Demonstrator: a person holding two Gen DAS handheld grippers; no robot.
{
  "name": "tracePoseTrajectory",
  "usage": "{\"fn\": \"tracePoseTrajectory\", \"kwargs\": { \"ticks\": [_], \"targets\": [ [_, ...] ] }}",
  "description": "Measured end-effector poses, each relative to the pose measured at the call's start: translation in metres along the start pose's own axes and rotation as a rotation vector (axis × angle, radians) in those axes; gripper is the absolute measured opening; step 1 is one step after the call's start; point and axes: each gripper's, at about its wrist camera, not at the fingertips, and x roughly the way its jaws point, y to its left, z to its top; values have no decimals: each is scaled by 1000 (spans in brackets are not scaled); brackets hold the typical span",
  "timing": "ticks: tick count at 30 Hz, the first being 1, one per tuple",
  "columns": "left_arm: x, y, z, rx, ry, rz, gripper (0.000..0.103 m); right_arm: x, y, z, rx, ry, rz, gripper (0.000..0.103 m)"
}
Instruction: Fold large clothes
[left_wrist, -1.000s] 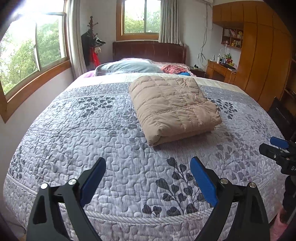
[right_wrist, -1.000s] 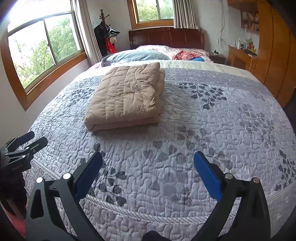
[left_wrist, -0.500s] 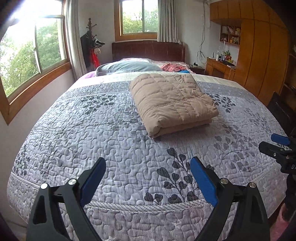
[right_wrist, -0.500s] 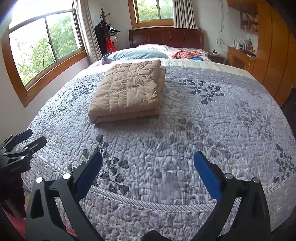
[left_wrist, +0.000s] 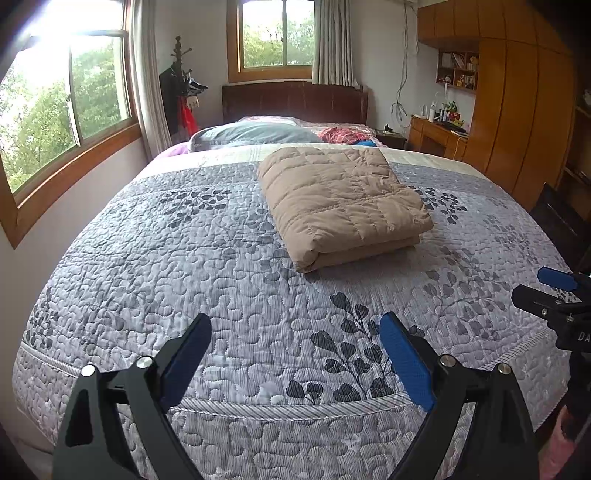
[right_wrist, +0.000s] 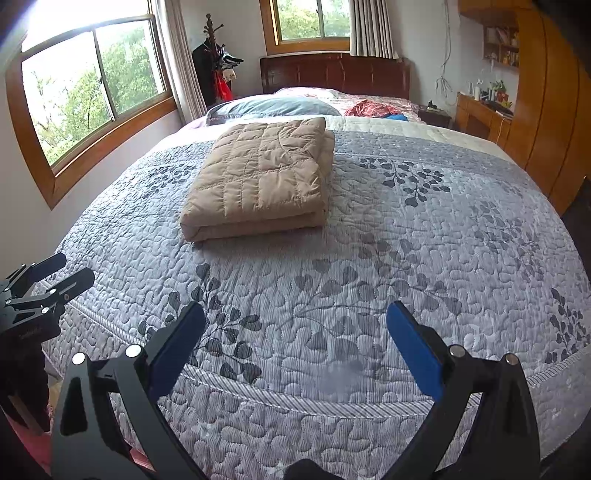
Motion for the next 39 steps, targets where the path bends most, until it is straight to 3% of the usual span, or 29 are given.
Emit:
{"fn": "tracePoseTrajectory", "kwargs": {
  "ticks": [39],
  "targets": [
    [4, -1, -1, -6, 12, -24, 93, 5, 0, -3, 1, 11, -2, 98]
  ]
}}
